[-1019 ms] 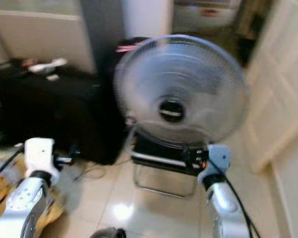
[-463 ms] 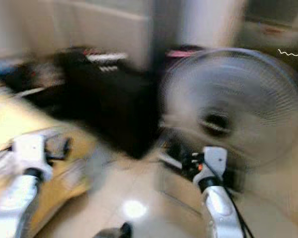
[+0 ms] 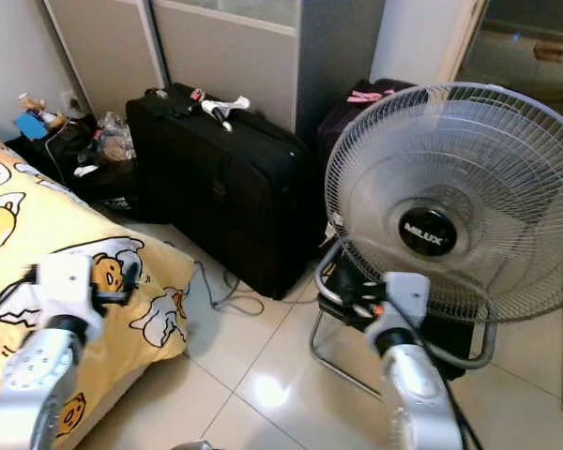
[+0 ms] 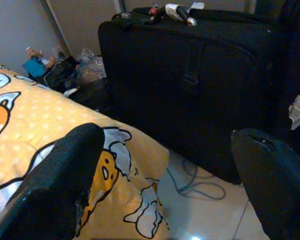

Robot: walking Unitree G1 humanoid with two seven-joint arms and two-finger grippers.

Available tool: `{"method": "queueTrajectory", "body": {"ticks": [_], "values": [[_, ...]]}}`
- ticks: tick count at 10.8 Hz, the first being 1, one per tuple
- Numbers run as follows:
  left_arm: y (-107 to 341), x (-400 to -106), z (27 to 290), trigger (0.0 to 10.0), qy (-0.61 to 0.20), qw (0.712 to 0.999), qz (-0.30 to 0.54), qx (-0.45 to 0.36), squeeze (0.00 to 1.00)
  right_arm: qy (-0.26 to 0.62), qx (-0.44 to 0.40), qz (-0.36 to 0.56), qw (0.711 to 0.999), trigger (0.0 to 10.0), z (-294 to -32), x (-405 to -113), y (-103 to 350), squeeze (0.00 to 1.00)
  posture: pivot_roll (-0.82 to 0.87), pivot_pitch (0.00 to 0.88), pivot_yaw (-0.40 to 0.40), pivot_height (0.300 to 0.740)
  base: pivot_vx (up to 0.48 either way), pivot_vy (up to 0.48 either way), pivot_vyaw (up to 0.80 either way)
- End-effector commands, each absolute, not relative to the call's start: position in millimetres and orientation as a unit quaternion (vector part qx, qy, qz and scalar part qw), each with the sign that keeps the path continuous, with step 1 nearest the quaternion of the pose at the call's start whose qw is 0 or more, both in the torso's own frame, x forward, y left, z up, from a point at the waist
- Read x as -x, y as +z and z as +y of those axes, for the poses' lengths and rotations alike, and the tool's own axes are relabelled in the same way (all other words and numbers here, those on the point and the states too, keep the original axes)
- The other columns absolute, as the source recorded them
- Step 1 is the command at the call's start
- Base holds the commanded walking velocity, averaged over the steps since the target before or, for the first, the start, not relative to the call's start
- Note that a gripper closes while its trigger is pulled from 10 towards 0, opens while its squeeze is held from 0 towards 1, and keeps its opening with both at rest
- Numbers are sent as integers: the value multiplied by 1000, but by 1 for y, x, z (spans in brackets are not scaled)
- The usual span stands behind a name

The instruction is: Clean up the room

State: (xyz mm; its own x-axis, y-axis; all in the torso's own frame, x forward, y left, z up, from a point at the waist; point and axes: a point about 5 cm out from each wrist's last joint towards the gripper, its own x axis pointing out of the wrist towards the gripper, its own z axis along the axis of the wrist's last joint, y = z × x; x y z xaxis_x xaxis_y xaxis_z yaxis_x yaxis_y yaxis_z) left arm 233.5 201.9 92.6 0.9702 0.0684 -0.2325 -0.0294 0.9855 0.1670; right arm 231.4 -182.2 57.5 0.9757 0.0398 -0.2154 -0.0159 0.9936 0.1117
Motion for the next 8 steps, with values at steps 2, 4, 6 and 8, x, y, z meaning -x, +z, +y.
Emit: {"method": "queueTrajectory", "body": {"ticks": [2,4,6,8], "values": [[98,-242,201,10000,20,989,112,-95,0,29,-66,108,992,10000,-174,-241,61,1000,-47,0,36,740,0,0,0],[96,-246,199,10000,18,989,113,-97,0,31,-59,101,993,10000,-176,-248,64,1000,-55,0,31,740,0,0,394],[96,-249,201,10000,23,989,113,-96,0,29,-58,104,992,10000,-179,-250,64,1000,-55,0,29,740,0,0,778],[96,-250,201,10000,25,989,113,-94,0,29,-56,107,992,10000,-179,-251,64,1000,-52,0,32,740,0,126,587]]}}
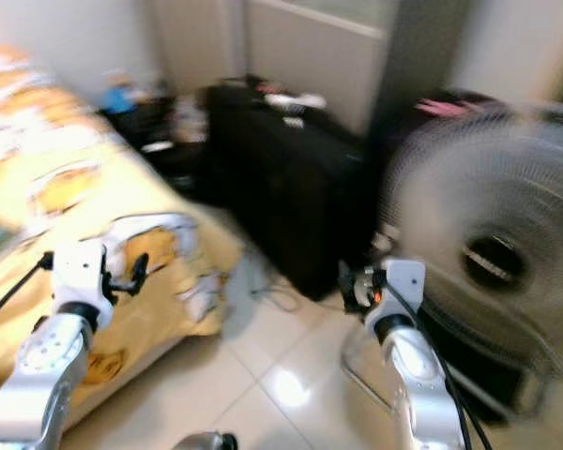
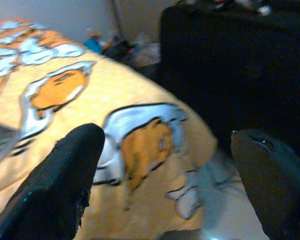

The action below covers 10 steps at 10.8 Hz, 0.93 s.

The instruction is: Clean up the room

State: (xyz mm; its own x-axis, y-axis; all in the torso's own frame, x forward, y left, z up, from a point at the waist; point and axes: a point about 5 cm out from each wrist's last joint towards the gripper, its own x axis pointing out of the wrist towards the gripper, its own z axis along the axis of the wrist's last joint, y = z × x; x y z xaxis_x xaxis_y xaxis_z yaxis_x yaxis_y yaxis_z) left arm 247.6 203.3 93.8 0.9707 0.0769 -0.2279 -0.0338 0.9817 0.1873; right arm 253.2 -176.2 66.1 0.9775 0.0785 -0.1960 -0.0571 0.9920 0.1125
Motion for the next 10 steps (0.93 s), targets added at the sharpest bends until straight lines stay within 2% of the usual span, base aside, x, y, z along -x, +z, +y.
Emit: {"method": "queueTrajectory", "body": {"ticks": [1,3,4,5,8,10], "values": [[97,-251,201,10000,26,989,113,-96,0,30,-60,107,992,10000,-177,-253,64,1000,-47,0,33,740,0,281,0],[99,-253,203,10000,28,988,111,-100,0,26,-66,110,991,10000,-173,-254,64,1000,-40,0,33,740,0,330,0],[100,-254,203,10000,29,988,110,-101,0,26,-69,113,991,10000,-173,-254,63,55,-38,0,33,740,0,330,0],[101,-255,204,10000,29,988,108,-103,0,27,-73,114,990,10000,-172,-254,63,0,-35,0,33,740,0,326,0],[101,-255,204,10000,28,988,110,-104,0,40,-61,109,991,10000,-170,-255,65,0,-34,0,36,740,0,333,0],[100,-255,203,10000,27,988,112,-104,0,48,-63,107,991,10000,-167,-255,67,0,-33,0,36,740,0,326,800]]}}
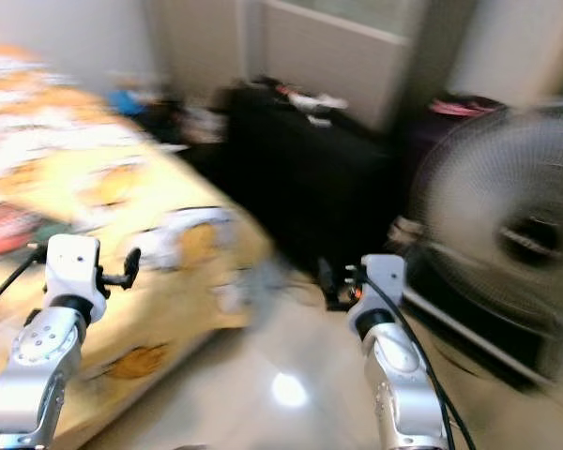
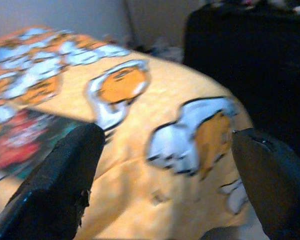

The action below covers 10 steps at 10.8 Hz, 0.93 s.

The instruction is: Clean up the room

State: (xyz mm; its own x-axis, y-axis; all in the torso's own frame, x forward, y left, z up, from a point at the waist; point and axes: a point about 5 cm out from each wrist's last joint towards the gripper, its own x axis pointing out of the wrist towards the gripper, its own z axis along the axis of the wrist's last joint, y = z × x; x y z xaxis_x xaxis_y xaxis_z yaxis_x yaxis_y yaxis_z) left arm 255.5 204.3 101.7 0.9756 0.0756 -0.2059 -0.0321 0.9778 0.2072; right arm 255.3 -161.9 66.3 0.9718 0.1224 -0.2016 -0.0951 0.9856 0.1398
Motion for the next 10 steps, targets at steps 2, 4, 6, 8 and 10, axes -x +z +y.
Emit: {"method": "queueTrajectory", "body": {"ticks": [2,4,6,8,10], "values": [[100,-255,203,10000,27,988,112,-104,0,46,-62,105,991,10000,-167,-256,66,0,-32,0,37,740,0,332,800],[100,-255,203,10000,26,988,111,-104,0,46,-60,104,992,10000,-166,-256,67,0,-32,0,37,740,0,332,800],[100,-256,203,10000,27,988,111,-104,0,45,-58,103,992,10000,-166,-257,67,0,-31,0,37,740,0,330,800],[101,-256,203,10000,27,988,110,-104,0,44,-56,101,992,10000,-166,-258,68,0,-31,0,37,740,0,330,734],[102,-257,202,10000,25,988,107,-106,0,40,-59,97,993,10000,-165,-260,70,0,-31,0,37,740,0,330,0]]}}
